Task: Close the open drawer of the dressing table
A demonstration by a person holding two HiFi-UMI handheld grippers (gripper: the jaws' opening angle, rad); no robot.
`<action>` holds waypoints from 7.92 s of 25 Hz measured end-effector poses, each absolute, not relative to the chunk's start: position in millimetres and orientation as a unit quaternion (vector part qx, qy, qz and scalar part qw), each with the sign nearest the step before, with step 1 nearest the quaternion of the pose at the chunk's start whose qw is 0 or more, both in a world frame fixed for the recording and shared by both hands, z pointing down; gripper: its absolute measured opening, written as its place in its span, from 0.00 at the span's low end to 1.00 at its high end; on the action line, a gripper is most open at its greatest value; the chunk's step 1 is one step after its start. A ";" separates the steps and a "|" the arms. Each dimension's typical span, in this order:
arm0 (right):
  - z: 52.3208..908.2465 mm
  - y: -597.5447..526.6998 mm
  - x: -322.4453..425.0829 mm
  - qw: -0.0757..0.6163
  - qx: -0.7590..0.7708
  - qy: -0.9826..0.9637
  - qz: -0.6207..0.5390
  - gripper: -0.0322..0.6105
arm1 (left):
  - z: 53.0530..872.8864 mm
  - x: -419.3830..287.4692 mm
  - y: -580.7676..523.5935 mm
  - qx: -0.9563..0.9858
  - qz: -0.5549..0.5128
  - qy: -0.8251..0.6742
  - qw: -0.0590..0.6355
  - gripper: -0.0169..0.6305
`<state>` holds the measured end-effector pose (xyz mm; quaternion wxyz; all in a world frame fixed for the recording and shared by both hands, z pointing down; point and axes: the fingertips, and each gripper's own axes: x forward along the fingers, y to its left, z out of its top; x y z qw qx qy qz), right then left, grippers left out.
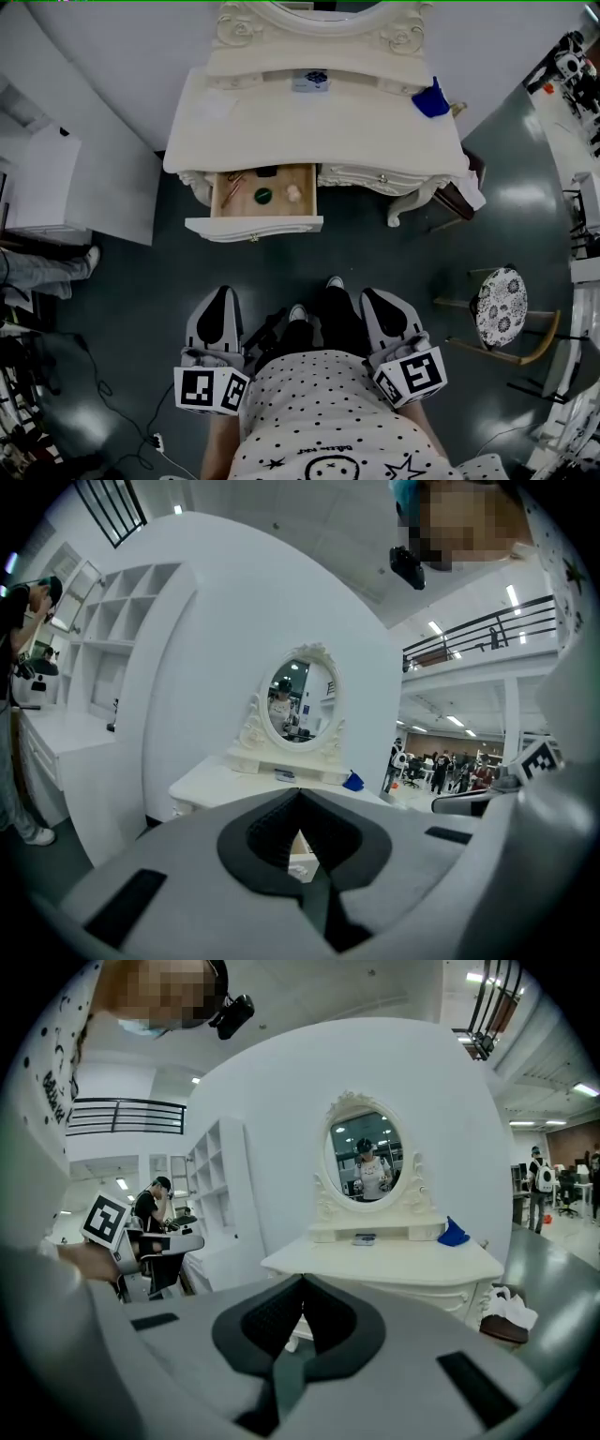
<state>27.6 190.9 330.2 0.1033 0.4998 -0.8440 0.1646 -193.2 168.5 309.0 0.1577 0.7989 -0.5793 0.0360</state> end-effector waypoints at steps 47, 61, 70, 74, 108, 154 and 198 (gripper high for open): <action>326.8 14.5 108.0 0.123 0.534 -0.821 0.162 0.06 | 322.2 -190.5 -32.7 0.757 0.055 -0.634 0.149 0.04; 339.0 -9.1 104.6 0.143 0.521 -0.824 0.170 0.06 | 402.0 -209.3 -4.7 0.731 0.144 -0.634 0.209 0.04; 342.0 -11.3 109.7 0.149 0.520 -0.823 0.176 0.06 | 488.3 -208.1 32.3 0.710 0.243 -0.594 0.290 0.06; 343.8 -9.5 111.2 0.156 0.517 -0.823 0.178 0.06 | 538.6 -209.3 43.4 0.691 0.274 -0.579 0.335 0.15; 349.6 3.1 122.7 0.171 0.546 -0.798 0.189 0.06 | 680.8 -200.0 30.3 0.651 0.367 -0.541 0.385 0.26; 341.8 -10.3 123.1 0.178 0.564 -0.789 0.169 0.06 | 673.0 -200.3 -0.3 0.664 0.357 -0.547 0.363 0.26; 338.5 -31.8 135.8 0.172 0.587 -0.773 0.168 0.06 | 672.5 -194.8 -68.8 0.684 0.349 -0.543 0.340 0.26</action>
